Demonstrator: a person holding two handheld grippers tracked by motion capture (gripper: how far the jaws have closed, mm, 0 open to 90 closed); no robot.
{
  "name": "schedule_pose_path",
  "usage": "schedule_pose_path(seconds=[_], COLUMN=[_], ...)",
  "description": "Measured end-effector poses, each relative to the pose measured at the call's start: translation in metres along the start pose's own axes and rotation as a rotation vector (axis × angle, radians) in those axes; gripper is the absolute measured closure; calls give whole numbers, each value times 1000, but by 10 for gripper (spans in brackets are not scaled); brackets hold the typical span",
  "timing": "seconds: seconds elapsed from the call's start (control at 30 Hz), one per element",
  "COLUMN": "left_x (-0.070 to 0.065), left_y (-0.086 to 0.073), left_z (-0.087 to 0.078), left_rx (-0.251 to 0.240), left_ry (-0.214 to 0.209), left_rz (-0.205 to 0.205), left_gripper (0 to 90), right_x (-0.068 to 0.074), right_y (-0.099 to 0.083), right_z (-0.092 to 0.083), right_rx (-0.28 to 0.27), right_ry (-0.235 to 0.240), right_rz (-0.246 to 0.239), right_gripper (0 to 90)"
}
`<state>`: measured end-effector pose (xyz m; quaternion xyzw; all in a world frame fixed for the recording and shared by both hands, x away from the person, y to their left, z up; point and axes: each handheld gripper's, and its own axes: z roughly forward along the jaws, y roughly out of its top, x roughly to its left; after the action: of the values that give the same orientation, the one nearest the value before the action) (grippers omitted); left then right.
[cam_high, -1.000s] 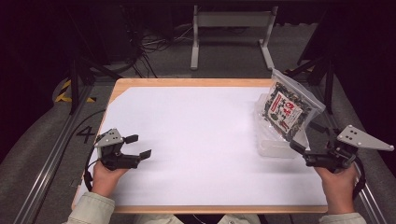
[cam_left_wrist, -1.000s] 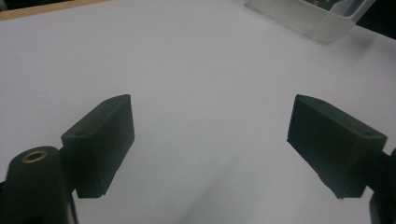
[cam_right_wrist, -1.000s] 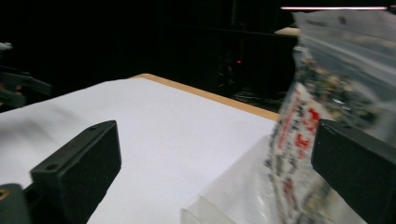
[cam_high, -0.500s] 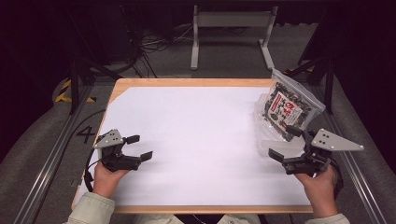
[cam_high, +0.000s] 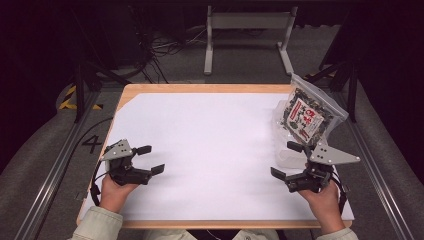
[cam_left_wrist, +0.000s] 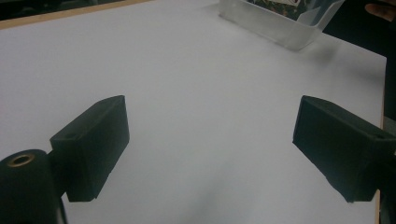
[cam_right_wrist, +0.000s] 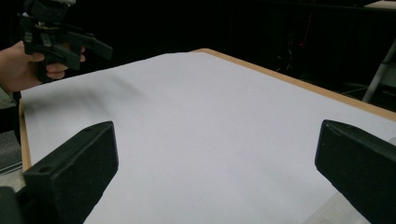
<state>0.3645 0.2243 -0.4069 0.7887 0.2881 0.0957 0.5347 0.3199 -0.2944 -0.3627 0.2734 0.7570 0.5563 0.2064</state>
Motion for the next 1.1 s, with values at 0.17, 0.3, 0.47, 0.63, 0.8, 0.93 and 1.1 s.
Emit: schedule_pose_path(seconds=[0.17,0.3,0.47,0.63,0.8,0.93,1.1], left_x=[-1,-1,0,0,0,0,0], left_y=[0,0,-1,-1,-2,-3,-3], left_z=[1,3,3,4,6,8,10], left_rx=[5,18,26,28,39,47,65], left_ry=[-1,-8,-10,-13,-16,-18,-28], left_rz=[4,9,8,-3,4,-2,1], left_gripper=[111,111,110,110,109,109,112], right_x=[-2,-2,-2,-1,1,4,9], right_y=[-14,-23,-30,-41,-47,-50,-52], right_z=[12,18,22,30,35,38,41], right_rx=[18,27,32,61,54,57,69], right_ry=[19,17,13,16,19,15,-9], right_rz=[31,25,12,-5,-26,-45,-83], right_gripper=[0,0,0,0,0,0,0])
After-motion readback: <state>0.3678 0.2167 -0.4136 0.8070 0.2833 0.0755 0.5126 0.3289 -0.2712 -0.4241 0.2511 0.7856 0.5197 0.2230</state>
